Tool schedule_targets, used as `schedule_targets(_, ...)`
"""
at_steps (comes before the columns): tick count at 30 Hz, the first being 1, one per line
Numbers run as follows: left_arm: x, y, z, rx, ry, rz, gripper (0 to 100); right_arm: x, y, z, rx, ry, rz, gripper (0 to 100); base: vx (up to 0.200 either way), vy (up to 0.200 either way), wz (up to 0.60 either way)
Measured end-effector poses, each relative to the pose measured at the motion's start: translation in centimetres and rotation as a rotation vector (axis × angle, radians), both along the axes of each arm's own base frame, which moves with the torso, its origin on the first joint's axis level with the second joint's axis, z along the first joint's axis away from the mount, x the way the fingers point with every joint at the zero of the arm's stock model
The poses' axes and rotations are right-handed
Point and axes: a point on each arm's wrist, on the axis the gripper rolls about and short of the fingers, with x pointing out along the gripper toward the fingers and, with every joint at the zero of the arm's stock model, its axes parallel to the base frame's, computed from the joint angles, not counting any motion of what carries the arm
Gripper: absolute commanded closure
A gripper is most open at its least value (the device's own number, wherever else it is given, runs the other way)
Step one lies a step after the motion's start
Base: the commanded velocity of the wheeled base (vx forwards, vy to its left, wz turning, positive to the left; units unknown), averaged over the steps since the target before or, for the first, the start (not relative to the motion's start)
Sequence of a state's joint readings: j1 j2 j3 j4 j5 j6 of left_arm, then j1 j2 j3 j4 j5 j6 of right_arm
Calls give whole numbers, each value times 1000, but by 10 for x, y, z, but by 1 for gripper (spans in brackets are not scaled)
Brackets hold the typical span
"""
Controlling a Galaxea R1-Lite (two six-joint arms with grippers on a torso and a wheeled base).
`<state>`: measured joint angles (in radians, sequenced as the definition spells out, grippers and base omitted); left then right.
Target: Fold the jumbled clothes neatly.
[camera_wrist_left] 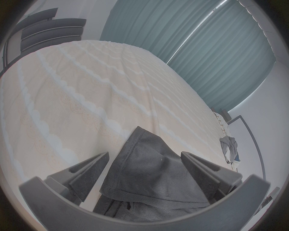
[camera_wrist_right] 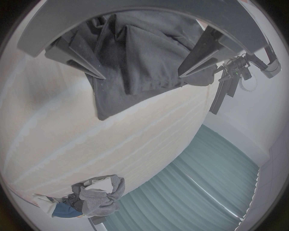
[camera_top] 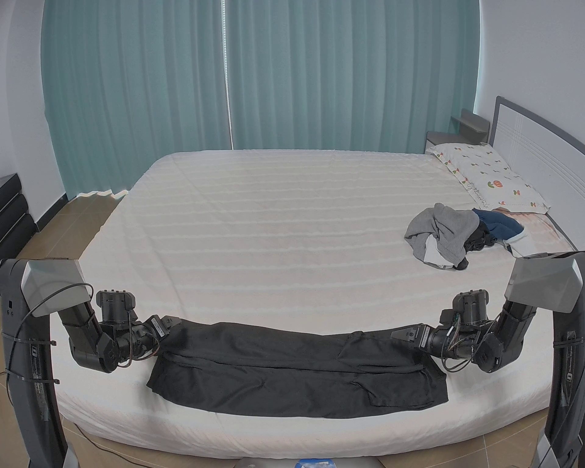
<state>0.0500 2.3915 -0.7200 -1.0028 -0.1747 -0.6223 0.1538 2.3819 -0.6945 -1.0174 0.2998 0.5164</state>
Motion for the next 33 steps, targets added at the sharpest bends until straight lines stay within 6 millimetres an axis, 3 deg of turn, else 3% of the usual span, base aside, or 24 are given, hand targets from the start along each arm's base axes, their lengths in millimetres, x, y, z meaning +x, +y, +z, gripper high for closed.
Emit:
schedule_targets(2,0,0,0,0,0,0,0,5,2,-1,7,-7,-4,0,0,0,0)
schedule_targets(3,0,0,0,0,1,0,0,7,2,-2,9,-10,-4,100,0,0,0)
schedule_targets(15,0,0,0,1,1,-1,0,14,14,-12,-38,-6,-30,100,0,0,0)
schedule_targets(23,0,0,-1,2,1,-1,0,16,9,-12,-42,-15,-50,100,0,0,0)
schedule_targets(24,0,0,-1,2,0,-2,0,16,8,-12,-42,-14,-53,0,0,0,0)
schedule_targets(33,0,0,-1,2,0,-1,0,18,7,-9,-20,-26,-72,0,0,0,0)
